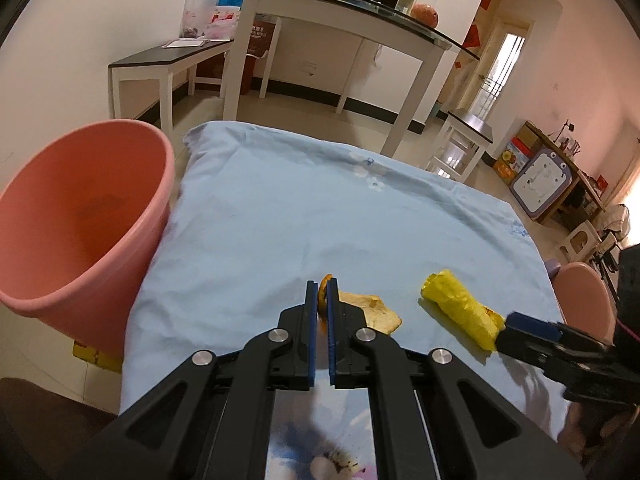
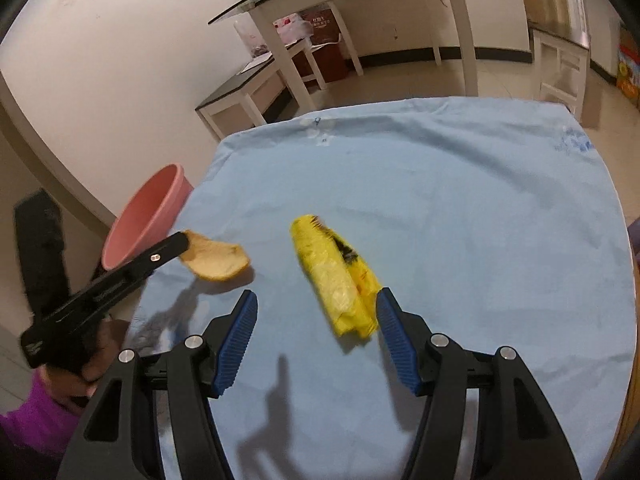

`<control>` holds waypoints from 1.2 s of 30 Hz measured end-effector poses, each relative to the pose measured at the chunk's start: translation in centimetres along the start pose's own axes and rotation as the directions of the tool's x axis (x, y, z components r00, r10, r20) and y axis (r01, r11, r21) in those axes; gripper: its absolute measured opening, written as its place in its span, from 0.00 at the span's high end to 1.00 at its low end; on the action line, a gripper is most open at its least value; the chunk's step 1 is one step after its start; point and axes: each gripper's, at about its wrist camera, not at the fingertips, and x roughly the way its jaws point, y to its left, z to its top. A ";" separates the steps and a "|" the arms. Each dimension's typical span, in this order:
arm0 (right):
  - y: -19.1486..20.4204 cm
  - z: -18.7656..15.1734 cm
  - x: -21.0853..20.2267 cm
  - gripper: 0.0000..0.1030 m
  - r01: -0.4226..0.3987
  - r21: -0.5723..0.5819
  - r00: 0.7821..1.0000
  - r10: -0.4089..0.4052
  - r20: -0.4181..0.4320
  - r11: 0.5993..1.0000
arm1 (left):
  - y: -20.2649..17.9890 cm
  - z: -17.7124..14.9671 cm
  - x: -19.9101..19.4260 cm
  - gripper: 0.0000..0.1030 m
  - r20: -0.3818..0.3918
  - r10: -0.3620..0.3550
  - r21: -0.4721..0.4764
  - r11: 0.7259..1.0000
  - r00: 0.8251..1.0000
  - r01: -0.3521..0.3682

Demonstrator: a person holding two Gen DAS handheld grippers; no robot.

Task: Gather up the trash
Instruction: 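Grasp the orange peel with the left tool while the right tool grasps the yellow wrapper, then lift the orange peel and yellow wrapper over the pink bucket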

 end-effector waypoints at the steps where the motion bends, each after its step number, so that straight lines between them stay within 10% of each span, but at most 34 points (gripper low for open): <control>1: 0.0 -0.1 0.2 0.41 0.013 -0.006 1.000 -0.013 -0.002 1.000 | 0.1 -0.1 -0.2 0.96 0.002 0.000 -0.001 1.000 1.000 0.000; 10: -0.4 -0.4 1.4 0.42 0.088 -0.047 0.996 -0.088 -0.010 0.995 | 1.2 -0.5 -1.3 0.96 0.015 0.002 -0.018 1.000 1.000 -0.002; 15: 0.0 -0.7 1.7 0.78 0.107 -0.061 0.994 -0.108 -0.017 0.992 | 1.6 -0.5 -1.7 0.96 0.026 0.001 -0.027 1.000 1.000 0.000; 21: 0.8 -0.6 0.9 0.94 0.106 -0.065 0.994 -0.105 0.024 0.992 | 2.1 -0.5 -2.7 0.96 0.050 0.005 -0.033 0.999 0.999 -0.004; 36: 8.7 2.1 0.0 0.96 -0.006 -0.158 0.992 0.026 0.121 0.987 | 5.8 1.2 -7.5 0.96 0.191 0.100 -0.089 0.992 0.976 -0.084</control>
